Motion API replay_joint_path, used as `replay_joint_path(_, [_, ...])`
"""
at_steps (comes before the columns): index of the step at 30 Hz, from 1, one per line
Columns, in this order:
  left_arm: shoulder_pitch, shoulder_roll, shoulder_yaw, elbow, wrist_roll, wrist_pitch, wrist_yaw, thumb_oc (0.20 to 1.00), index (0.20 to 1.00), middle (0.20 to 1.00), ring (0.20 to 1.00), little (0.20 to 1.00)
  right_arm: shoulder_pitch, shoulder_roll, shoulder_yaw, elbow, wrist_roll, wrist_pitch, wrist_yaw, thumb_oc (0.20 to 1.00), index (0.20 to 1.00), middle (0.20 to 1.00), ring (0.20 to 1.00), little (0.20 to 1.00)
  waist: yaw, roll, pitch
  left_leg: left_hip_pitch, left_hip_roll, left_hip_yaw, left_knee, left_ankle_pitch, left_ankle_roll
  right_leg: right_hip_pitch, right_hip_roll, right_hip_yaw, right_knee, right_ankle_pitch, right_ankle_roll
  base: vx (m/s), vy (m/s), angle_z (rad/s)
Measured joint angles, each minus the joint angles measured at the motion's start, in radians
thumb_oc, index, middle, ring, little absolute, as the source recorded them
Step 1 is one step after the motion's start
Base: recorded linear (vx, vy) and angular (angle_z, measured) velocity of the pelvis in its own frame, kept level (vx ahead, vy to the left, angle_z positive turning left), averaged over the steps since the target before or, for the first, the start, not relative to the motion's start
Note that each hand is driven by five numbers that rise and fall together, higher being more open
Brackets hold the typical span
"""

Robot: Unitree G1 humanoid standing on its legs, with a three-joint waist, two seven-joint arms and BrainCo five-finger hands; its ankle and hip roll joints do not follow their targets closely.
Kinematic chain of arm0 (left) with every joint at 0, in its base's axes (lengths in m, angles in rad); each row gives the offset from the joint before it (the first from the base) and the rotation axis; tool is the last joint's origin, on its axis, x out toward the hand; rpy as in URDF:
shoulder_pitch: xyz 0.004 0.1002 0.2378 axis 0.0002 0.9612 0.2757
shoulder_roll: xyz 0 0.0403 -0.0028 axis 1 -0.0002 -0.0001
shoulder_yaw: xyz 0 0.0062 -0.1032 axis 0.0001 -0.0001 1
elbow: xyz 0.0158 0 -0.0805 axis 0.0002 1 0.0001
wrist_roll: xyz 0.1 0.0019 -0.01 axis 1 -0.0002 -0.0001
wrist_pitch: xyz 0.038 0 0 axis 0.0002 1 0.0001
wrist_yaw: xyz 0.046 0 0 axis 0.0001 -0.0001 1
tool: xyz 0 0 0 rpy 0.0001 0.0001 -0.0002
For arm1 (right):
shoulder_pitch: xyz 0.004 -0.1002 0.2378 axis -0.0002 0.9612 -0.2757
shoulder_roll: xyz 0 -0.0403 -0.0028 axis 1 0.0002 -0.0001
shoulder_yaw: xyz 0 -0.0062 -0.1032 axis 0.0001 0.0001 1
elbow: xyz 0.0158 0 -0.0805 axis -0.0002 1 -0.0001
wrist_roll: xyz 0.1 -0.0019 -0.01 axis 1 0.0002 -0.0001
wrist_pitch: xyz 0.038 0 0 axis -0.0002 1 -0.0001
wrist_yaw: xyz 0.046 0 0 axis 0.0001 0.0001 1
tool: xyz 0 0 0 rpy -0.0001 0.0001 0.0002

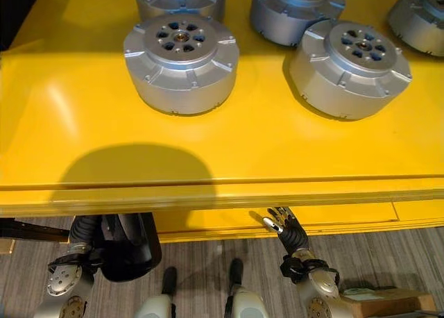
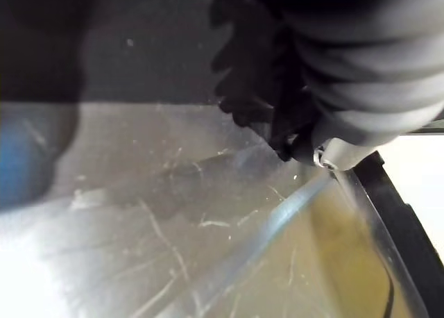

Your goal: Move parts from the plastic box to the shelf.

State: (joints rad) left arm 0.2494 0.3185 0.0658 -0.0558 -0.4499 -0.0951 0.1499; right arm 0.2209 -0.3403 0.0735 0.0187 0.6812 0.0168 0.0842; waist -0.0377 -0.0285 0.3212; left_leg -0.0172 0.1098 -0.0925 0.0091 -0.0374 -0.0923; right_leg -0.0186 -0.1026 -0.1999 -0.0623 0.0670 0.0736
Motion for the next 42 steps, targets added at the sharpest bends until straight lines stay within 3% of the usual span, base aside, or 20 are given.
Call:
replay_joint_path(7, [-0.004,-0.001,0.002,0.0,-0.002,0.004,-0.015,0.2,0.2,0.2,0.2,0.2,-0.037,-0.003,-0.01,-0.001,0.0,0.001,0.0,1.0,1.0,1.0,1.0,1.0,0.012,0.023,-0.015,0.0,-0.004,-0.031,0.017,0.004,-0.003,0.031,0.0,-0.024,0.011,-0.009,-0.007,-0.03,-0.046,0.17])
replay_joint_path(9, [-0.038,0.0,-0.007,0.0,-0.001,0.004,-0.02,0.2,0.2,0.2,0.2,0.2,-0.036,-0.013,-0.03,-0.001,-0.001,0.0,-0.004,1.0,1.0,1.0,1.0,1.0,0.014,0.031,-0.014,-0.032,-0.016,-0.041,0.092,-0.017,0.004,0.023,-0.018,-0.053,0.075,-0.042,-0.008,-0.13,0.089,0.36])
replay_joint_path(11, [-0.062,0.025,-0.006,0.002,0.006,0.004,-0.012,0.2,0.2,0.2,0.2,0.2,-0.079,-0.024,-0.023,-0.002,-0.007,-0.001,-0.008,1.0,1.0,1.0,1.0,1.0,0.017,0.022,-0.013,-0.086,-0.046,-0.014,0.257,-0.107,0.036,-0.081,-0.08,-0.024,0.342,-0.172,-0.007,-0.14,0.176,0.03])
replay_joint_path(12, [-0.073,0.033,-0.005,0.002,0.01,0.004,-0.009,0.2,0.2,0.2,0.2,0.2,-0.094,-0.025,-0.02,-0.003,-0.009,-0.001,-0.009,1.0,1.0,1.0,1.0,1.0,0.017,0.017,-0.012,-0.102,-0.057,-0.006,0.307,-0.132,0.043,-0.106,-0.096,-0.009,0.402,-0.202,-0.004,-0.13,0.161,-0.16])
replay_joint_path(14, [-0.161,0.053,-0.005,0.002,0.011,0.003,0.021,0.2,0.2,0.2,0.2,0.2,-0.161,-0.031,-0.009,-0.027,-0.009,-0.002,-0.017,1.0,1.0,1.0,1.0,1.0,0.015,0.008,-0.004,-0.185,-0.079,0.005,0.549,-0.25,0.062,-0.181,-0.137,0.027,0.613,-0.297,0.005,-0.17,0.142,-0.07])
replay_joint_path(18, [-0.236,0.061,-0.007,0.005,0.011,-0.001,0.051,0.2,0.2,0.2,0.2,0.2,-0.25,-0.03,0.026,-0.031,0.003,-0.009,-0.049,1.0,1.0,1.0,1.0,1.0,0.008,-0.005,0.002,-0.273,-0.087,0.008,0.728,-0.33,0.077,-0.262,-0.153,0.057,0.764,-0.354,0.006,-0.11,0.063,-0.03])
replay_joint_path(22, [-0.275,0.079,-0.008,0.021,0.012,-0.001,0.077,0.2,0.2,0.2,0.2,0.2,-0.298,-0.027,0.047,-0.037,0.005,-0.016,-0.068,1.0,1.0,1.0,1.0,1.0,0.0,-0.013,0.009,-0.35,-0.094,0.025,0.833,-0.364,0.08,-0.336,-0.164,0.083,0.846,-0.375,0.012,-0.1,0.047,-0.06])
replay_joint_path(28, [-0.424,0.173,-0.087,0.14,0.054,-0.003,0.097,0.2,0.2,0.2,0.2,0.2,-0.352,-0.034,0.096,-0.038,0.022,-0.034,-0.094,1.0,1.0,1.0,1.0,1.0,-0.024,-0.022,0.018,-0.426,-0.092,0.033,0.926,-0.397,0.095,-0.416,-0.162,0.106,0.909,-0.388,0.014,-0.05,0.038,-0.05])
replay_joint_path(31, [-0.717,0.278,-0.22,0.371,0.102,0.007,0.119,0.2,0.2,0.2,0.2,0.2,-0.467,-0.044,0.144,-0.033,0.045,-0.035,-0.109,1.0,1.0,1.0,1.0,1.0,-0.055,-0.032,0.055,-0.505,-0.091,0.043,0.993,-0.401,0.094,-0.497,-0.162,0.131,0.97,-0.388,0.016,-0.08,0.033,-0.08])
replay_joint_path(34, [-0.896,0.305,-0.315,0.522,0.117,0.008,0.12,0.2,0.2,0.2,0.2,0.2,-0.493,-0.072,0.174,-0.033,0.063,-0.046,-0.119,1.0,1.0,1.0,1.0,1.0,-0.082,-0.039,0.075,-0.546,-0.091,0.045,1.038,-0.416,0.099,-0.538,-0.162,0.138,1.005,-0.394,0.017,-0.08,0.025,-0.07])
replay_joint_path(37, [-1.199,0.4,-0.506,0.738,0.124,0.027,0.123,0.2,0.2,0.2,0.2,0.2,-0.542,-0.096,0.214,-0.034,0.097,-0.08,-0.129,1.0,1.0,1.0,1.0,1.0,-0.111,-0.044,0.106,-0.632,-0.09,0.051,1.113,-0.429,0.099,-0.629,-0.162,0.158,1.081,-0.407,0.022,-0.09,0.027,-0.03])
replay_joint_path(42, [-1.311,0.397,-0.547,0.803,0.113,0.029,0.129,0.2,0.2,0.2,0.2,0.2,-0.548,-0.103,0.216,-0.037,0.12,-0.1,-0.134,1.0,1.0,1.0,1.0,1.0,-0.116,-0.042,0.124,-0.693,-0.08,0.043,1.176,-0.458,0.095,-0.691,-0.156,0.16,1.142,-0.435,0.016,-0.03,0.01,-0.01])
